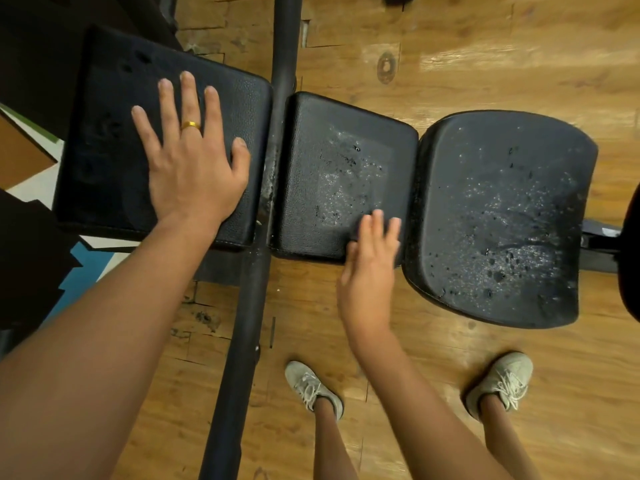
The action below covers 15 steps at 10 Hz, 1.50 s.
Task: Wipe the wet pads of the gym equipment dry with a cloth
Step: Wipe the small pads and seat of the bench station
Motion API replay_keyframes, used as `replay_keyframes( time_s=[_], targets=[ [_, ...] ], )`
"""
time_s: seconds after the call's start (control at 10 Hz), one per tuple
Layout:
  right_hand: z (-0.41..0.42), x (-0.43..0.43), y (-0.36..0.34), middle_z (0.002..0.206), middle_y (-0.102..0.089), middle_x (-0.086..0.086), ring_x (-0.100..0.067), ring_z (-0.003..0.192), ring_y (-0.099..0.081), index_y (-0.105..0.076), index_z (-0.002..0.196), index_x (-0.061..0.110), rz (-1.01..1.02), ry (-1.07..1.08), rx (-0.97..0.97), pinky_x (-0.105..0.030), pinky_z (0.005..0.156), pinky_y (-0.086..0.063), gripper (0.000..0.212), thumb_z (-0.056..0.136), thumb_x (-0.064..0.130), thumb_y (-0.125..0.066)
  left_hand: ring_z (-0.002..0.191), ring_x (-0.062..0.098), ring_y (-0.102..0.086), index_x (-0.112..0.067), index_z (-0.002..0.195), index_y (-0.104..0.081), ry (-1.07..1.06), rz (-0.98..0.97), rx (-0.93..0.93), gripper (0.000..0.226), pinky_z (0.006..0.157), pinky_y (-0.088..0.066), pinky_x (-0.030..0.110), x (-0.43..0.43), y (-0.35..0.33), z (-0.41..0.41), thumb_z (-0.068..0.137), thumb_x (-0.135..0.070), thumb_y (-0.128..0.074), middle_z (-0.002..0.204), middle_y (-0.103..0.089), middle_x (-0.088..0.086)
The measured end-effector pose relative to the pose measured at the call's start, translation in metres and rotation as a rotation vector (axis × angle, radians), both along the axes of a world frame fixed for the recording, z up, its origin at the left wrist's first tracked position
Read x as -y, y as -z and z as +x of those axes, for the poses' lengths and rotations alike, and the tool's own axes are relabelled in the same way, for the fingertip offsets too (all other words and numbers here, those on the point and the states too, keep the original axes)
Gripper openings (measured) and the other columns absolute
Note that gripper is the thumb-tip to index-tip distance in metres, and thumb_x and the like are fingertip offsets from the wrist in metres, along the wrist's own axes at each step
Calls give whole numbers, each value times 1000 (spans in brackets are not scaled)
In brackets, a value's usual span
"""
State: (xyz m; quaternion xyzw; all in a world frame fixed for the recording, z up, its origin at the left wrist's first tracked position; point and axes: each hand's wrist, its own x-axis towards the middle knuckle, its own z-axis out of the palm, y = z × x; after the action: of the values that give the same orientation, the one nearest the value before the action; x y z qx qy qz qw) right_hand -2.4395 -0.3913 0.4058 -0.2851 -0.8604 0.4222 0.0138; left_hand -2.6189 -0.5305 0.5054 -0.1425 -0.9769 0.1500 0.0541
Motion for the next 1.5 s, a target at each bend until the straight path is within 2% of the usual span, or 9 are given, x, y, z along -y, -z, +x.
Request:
replay_keyframes(
  time_s=[0.2, 0.3, 0.4, 0.5, 0.6, 0.9, 1.1, 1.2, 1.5],
  targets=[
    [-20, 52, -31, 166, -21, -15, -34, 155, -3, -30, 155, 0, 33, -323, -190, -45, 124, 2, 58, 98, 4, -42, 155, 36, -6, -10, 160, -18, 4, -1, -7, 67, 122, -7, 64, -1, -1, 1, 103, -45, -27, 168, -11, 17],
    [-8, 23, -15, 165, -24, -14, -32, 155, -6, -30, 154, 1, 52, -296, -159, -50, 125, -12, 67, 92, -6, -53, 155, 36, -6, -10, 160, -19, 2, 4, 0, 67, 122, -6, 64, -1, -2, 1, 103, -45, -28, 168, -11, 17],
    [10, -16, 9, 167, -15, -5, -22, 155, 5, -25, 157, 7, 22, -110, -15, -48, 126, -13, 61, 101, -3, -46, 155, 36, -6, -10, 159, -19, -1, -3, -2, 67, 122, -7, 64, -1, -1, 0, 103, -46, -29, 168, -11, 17],
    [15, -33, 18, 166, -22, -9, -25, 156, -1, -33, 154, 1, 5, -40, 9, -45, 127, -10, 47, 108, 9, -40, 155, 36, -6, -10, 159, -19, 2, 3, 3, 67, 121, -7, 65, -1, -1, 0, 103, -46, -29, 168, -11, 17],
    [9, -33, 17, 166, -22, -10, -28, 156, 0, -32, 154, 1, 1, -65, 2, -41, 127, -6, 47, 109, 12, -37, 155, 36, -6, -10, 159, -19, 3, 7, 2, 67, 121, -7, 65, -1, -2, 0, 103, -45, -30, 168, -12, 17],
    [-74, -79, 31, 164, -26, -17, -40, 154, -8, -34, 152, -2, 51, -92, -45, -50, 124, -20, 48, 107, 13, -36, 155, 36, -6, -10, 159, -19, 5, 10, 9, 67, 121, -7, 64, -1, -2, -2, 103, -45, -30, 168, -12, 17],
    [-8, -57, 23, 169, -13, -7, -28, 156, 4, -22, 159, 4, 56, -253, -63, -45, 127, -8, 56, 107, 21, -33, 155, 37, -6, -10, 159, -20, 1, 24, 15, 67, 121, -7, 65, -1, -3, 0, 103, -44, -31, 167, -12, 17],
    [7, -55, 28, 168, -13, -6, -26, 156, 5, -22, 159, 4, 62, -296, -69, -47, 127, -11, 55, 108, 21, -33, 155, 37, -6, -10, 159, -20, -3, 30, 17, 67, 121, -7, 65, -1, -2, -1, 103, -43, -32, 168, -12, 17],
    [-123, -115, 35, 168, -14, -11, -35, 155, 3, -20, 159, 3, 85, -275, -84, -46, 127, -8, 54, 108, 18, -32, 155, 37, -6, -10, 159, -20, 0, 16, 16, 67, 121, -7, 65, 0, -2, -2, 103, -44, -32, 168, -11, 17]
  ],
)
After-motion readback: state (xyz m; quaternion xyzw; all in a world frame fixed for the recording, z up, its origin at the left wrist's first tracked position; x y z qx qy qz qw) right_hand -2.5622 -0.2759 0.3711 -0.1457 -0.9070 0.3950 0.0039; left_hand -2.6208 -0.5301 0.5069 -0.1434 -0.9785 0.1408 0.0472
